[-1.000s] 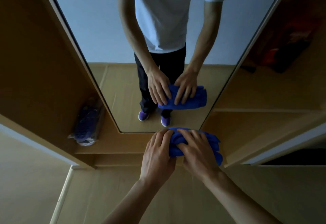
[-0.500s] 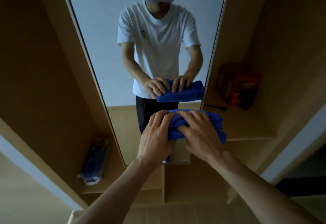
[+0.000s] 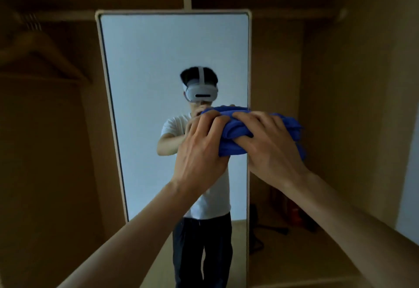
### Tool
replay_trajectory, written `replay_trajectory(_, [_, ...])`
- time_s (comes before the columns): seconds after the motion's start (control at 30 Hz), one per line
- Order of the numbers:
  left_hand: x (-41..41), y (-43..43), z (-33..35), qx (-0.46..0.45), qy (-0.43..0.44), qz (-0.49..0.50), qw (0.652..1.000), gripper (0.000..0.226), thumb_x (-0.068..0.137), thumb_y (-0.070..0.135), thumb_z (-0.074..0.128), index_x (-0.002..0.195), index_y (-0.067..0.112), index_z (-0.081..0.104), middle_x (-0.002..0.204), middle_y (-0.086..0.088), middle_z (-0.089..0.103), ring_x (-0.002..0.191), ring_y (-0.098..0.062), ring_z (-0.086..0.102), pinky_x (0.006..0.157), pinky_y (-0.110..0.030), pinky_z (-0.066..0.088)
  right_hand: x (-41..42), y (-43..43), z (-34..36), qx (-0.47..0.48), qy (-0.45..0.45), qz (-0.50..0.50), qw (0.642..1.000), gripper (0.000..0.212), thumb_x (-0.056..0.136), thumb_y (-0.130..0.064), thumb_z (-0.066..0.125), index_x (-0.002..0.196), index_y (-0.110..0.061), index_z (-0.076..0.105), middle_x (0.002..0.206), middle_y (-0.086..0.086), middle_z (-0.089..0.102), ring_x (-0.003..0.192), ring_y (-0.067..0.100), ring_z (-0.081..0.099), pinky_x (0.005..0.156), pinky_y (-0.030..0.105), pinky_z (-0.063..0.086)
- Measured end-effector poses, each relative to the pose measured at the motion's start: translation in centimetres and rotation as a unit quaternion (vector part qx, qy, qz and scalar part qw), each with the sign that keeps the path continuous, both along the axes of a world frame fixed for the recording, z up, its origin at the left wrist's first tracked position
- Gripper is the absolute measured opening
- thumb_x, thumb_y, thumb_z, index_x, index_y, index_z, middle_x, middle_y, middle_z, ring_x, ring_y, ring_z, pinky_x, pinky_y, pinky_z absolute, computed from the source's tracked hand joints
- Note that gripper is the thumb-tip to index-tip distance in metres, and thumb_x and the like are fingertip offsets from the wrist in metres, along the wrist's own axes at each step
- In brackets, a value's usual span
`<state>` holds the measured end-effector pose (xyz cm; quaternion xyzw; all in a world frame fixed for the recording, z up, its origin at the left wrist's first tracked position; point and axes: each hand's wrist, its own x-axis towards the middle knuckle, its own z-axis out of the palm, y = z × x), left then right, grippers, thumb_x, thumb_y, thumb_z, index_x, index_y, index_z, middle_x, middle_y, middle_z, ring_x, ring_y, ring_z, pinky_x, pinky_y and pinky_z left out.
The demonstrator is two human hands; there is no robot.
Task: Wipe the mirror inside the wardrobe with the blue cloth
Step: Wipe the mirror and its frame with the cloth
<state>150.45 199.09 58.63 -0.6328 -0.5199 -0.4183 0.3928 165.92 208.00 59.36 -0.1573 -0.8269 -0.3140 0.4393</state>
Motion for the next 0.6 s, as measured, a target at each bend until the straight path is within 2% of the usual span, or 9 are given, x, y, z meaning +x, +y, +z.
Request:
replay_trajectory(0.07, [0.4, 0.6, 3.2, 0.020, 0.009, 0.005, 1.000, 0.053, 0.077, 0.009, 0.076, 0.127, 0.010, 0.059, 0.127, -0.007, 0.057, 0.114, -0.027, 0.057, 0.076, -0.028, 0.048, 0.2, 0.5, 3.3, 0.032, 0.022, -0.005, 0.999, 0.046, 0.073, -0.008, 0.075, 0.117, -0.020, 0.067, 0.140, 0.010, 0.054, 0.123, 0.035, 0.049, 0.100, 0.048, 0.034])
replay_trajectory(0.17, [0.6, 1.3, 7.6, 0.035, 0.014, 0.020, 0.999, 0.056, 0.079, 0.011, 0.077, 0.132, 0.012, 0.057, 0.130, -0.006, 0.055, 0.114, -0.027, 0.056, 0.065, -0.035, 0.054, 0.0, 1.0, 7.7, 0.072, 0.041, -0.012, 0.996, 0.038, 0.077, -0.009, 0.073, 0.113, -0.020, 0.068, 0.139, 0.010, 0.054, 0.123, 0.036, 0.049, 0.101, 0.048, 0.034])
replay_trajectory(0.3, [0.0, 2.0, 12.1, 0.053, 0.045, 0.052, 0.996, 0.056, 0.084, 0.014, 0.074, 0.135, 0.012, 0.052, 0.135, -0.007, 0.052, 0.119, -0.028, 0.056, 0.072, -0.040, 0.058, -0.8, 1.8, 12.3, 0.089, 0.051, -0.038, 0.994, 0.028, 0.085, -0.019, 0.072, 0.113, -0.023, 0.070, 0.143, 0.009, 0.051, 0.128, 0.035, 0.047, 0.107, 0.048, 0.034])
replay_trajectory(0.6, [-1.5, 3.9, 17.7, 0.060, 0.051, 0.127, 0.989, 0.058, 0.085, 0.018, 0.072, 0.136, 0.019, 0.046, 0.136, -0.002, 0.052, 0.120, -0.025, 0.054, 0.081, -0.040, 0.056, -3.2, 4.1, 17.9, 0.112, 0.071, -0.047, 0.990, 0.026, 0.090, -0.019, 0.064, 0.115, -0.023, 0.068, 0.144, 0.009, 0.049, 0.130, 0.035, 0.044, 0.108, 0.049, 0.032])
